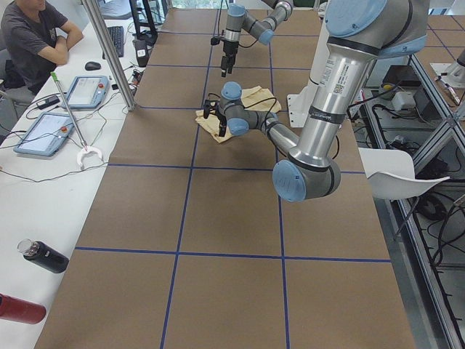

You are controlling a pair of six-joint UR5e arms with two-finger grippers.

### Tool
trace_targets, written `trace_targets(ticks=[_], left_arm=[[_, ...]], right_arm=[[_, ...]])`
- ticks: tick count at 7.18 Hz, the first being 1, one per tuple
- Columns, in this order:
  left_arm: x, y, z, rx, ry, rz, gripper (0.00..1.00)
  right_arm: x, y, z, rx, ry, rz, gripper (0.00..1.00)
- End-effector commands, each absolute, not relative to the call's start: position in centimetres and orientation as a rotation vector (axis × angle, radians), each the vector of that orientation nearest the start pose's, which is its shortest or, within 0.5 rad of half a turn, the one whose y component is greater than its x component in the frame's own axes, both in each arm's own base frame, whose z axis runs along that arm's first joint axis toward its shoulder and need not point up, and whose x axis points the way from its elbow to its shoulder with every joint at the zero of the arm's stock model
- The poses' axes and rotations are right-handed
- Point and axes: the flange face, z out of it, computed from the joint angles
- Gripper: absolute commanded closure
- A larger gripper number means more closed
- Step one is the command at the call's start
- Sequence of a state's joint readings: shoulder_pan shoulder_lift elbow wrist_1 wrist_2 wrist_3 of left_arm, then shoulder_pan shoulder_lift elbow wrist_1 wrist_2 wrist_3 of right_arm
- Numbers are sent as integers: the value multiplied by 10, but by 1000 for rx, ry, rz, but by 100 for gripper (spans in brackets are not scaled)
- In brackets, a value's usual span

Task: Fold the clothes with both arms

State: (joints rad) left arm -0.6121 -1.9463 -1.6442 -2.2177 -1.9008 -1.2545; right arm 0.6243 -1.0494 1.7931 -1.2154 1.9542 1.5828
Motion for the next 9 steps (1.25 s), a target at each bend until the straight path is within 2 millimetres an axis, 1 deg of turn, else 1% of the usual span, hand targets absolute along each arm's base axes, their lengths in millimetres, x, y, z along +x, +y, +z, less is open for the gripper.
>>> trace_targets(ticks=[1,3,4,6,7,8,9], left_arm=[[472,-452,356,211,1082,-85,3],[477,-454,359,207,1074,-86,4],[481,-454,366,200,1062,-86,5],[484,-454,372,193,1052,-85,10],[484,-454,372,195,1051,-85,15],[484,-454,372,196,1051,-83,23],[483,-453,370,197,1055,-82,35]], right_arm=[[-451,-446,219,2,-1145,357,0],[-450,-446,218,3,-1146,359,0],[-450,-447,218,4,-1146,360,0],[-447,-450,219,6,-1145,364,0],[-446,-451,219,7,-1144,368,0],[-446,-451,219,7,-1144,368,0],[-445,-452,219,8,-1144,368,0]])
